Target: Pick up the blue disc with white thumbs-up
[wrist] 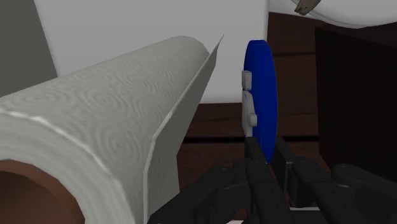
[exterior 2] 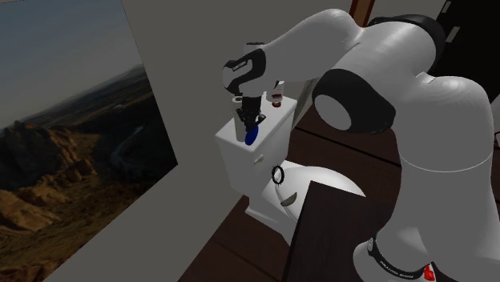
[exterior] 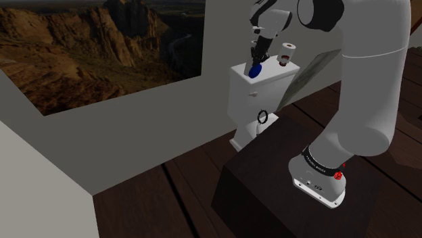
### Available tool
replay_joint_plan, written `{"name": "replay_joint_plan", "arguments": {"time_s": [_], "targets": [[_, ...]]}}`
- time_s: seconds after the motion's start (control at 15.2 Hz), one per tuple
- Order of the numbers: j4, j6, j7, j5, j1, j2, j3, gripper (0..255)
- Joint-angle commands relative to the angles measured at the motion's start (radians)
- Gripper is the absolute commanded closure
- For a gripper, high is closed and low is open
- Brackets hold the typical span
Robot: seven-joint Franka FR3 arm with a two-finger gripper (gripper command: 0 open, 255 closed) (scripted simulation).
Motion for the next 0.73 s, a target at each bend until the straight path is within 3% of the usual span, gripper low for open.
{"name": "replay_joint_plan", "arguments": {"time_s": [0.0,0.66], "targets": [[0.012,-0.022,0.011,-0.015,0.005,-0.014,-0.010,255],[0.049,-0.098,0.050,-0.069,0.029,-0.070,-0.046,255]]}}
